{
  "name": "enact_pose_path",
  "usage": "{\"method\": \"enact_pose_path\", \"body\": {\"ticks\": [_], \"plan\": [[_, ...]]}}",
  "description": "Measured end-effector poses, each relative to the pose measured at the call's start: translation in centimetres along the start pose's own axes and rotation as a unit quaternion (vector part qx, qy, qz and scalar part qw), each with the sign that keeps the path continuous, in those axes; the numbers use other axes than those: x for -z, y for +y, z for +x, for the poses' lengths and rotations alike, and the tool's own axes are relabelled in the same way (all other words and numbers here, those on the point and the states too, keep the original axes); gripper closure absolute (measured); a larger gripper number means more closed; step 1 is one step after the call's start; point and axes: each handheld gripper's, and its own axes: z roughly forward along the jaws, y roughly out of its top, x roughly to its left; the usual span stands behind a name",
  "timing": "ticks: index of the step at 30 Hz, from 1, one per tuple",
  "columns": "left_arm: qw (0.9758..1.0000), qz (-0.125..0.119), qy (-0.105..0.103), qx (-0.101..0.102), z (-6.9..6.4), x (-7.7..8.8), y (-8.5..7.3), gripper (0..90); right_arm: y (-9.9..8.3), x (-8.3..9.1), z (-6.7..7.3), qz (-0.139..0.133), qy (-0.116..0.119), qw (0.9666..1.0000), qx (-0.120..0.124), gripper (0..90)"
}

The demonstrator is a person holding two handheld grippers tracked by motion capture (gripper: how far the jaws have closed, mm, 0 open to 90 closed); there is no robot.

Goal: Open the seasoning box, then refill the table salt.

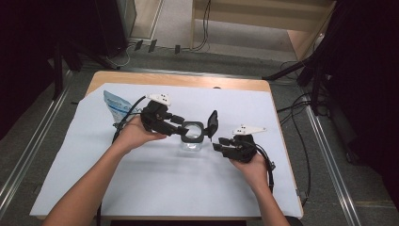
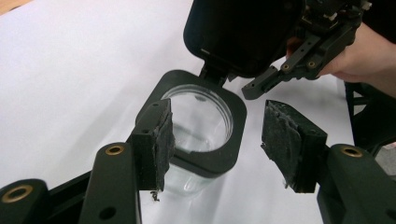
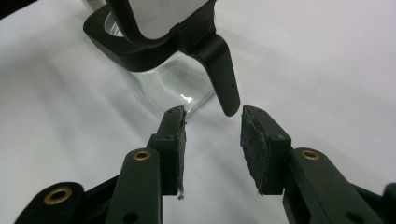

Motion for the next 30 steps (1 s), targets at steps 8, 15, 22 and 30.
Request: {"method": "enact_pose_path", "body": {"ticks": [8, 15, 22, 30], "plan": [[0.9997, 0.008, 0.021, 0.001, -0.2, 0.8, -1.8, 44.8, -0.3, 0.2, 0.3, -0.001, 0.002, 1.0, 0.005, 60.9], [0.9997, 0.003, 0.025, 0.009, -0.7, 1.6, -3.7, 45.9, -0.4, 0.1, 0.3, 0.0, -0.001, 0.9999, 0.014, 58.9], [0.999, 0.014, 0.038, 0.018, -0.7, 2.3, -5.5, 45.4, -0.6, 0.3, 0.1, 0.005, -0.001, 0.9999, 0.013, 58.9], [0.9984, 0.01, 0.048, 0.028, -0.4, 3.4, -6.5, 45.3, -0.5, 0.1, -0.1, 0.003, -0.001, 0.9998, 0.02, 58.9]]}}
